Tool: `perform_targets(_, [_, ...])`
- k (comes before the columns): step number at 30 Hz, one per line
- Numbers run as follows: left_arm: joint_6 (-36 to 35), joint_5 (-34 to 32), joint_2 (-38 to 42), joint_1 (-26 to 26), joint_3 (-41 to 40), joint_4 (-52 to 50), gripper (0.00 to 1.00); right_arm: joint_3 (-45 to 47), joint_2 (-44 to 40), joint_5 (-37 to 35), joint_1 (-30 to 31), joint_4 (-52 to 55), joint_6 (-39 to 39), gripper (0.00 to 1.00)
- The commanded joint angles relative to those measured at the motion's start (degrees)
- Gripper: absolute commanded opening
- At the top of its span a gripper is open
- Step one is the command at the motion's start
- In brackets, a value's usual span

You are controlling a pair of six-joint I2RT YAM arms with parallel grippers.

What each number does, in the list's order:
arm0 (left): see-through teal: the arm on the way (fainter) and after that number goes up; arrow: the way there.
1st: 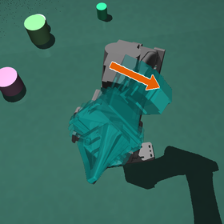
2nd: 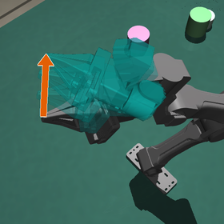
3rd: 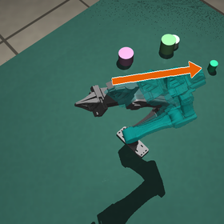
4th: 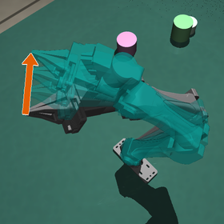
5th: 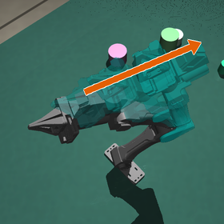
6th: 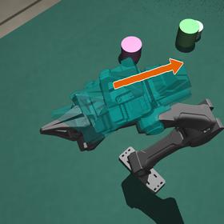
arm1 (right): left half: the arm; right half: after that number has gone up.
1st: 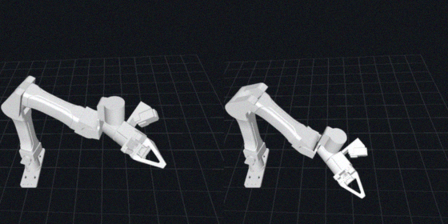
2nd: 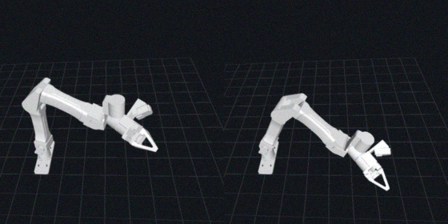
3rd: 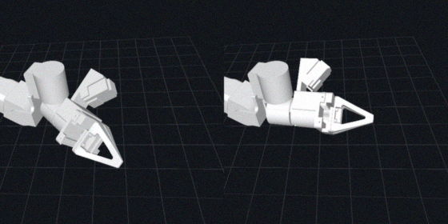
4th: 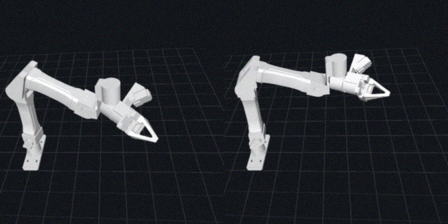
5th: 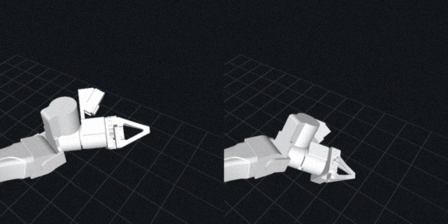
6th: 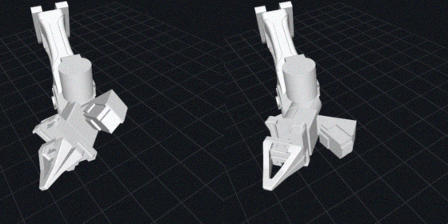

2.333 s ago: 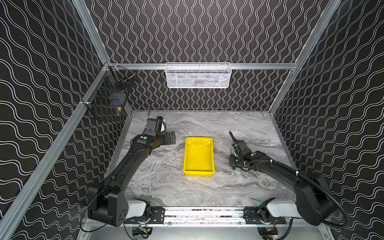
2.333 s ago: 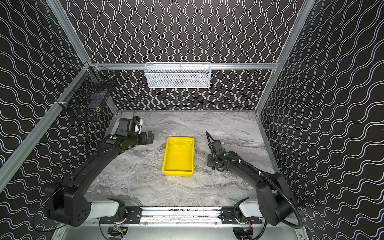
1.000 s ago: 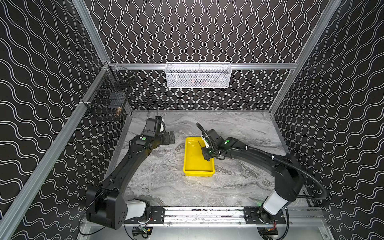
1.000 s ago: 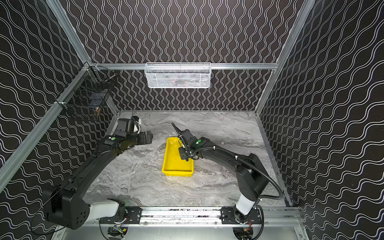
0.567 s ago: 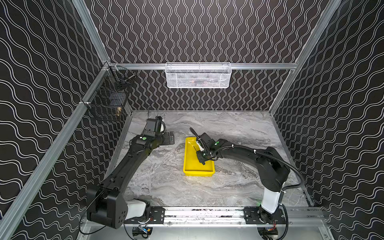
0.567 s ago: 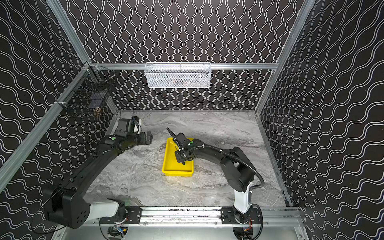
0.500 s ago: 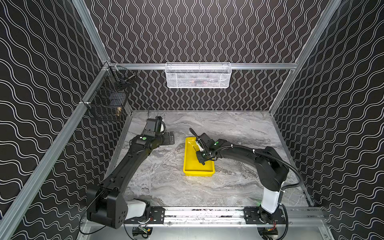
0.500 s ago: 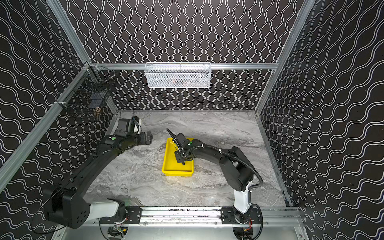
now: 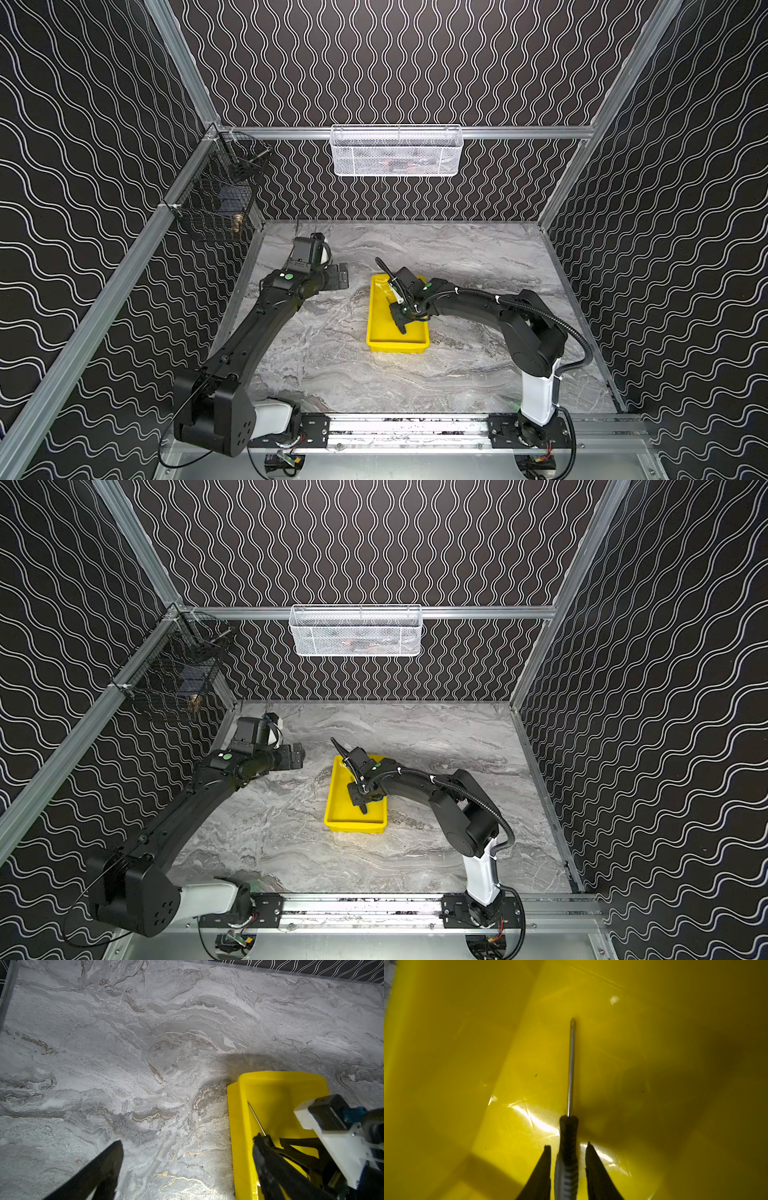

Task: Put the screwdriver in the bin
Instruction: Place the screwdriver into the bin.

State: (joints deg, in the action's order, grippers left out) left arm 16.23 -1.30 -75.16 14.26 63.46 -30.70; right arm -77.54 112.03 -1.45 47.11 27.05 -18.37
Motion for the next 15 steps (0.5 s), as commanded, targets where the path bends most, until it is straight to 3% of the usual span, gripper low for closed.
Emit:
perform_targets(1, [-0.49,-0.50,-0.04,0.00,0.60,0.16,0.99,-0.68,-0.22,-0.57,0.00,0.09,0.35,0.36])
perform_targets(7, [-0.55,-0.94,0.27,0.04,0.61,0.12,0.99,-2.16,-2.93,-0.52,-0.08,1.24,0.61,0.40])
perform_targets(15, [-0.58,-1.14,0.96,0.03,0.61,0.12,0.99,-4.82,-15.43,2.05,-4.63,2.05,2.63,0.43])
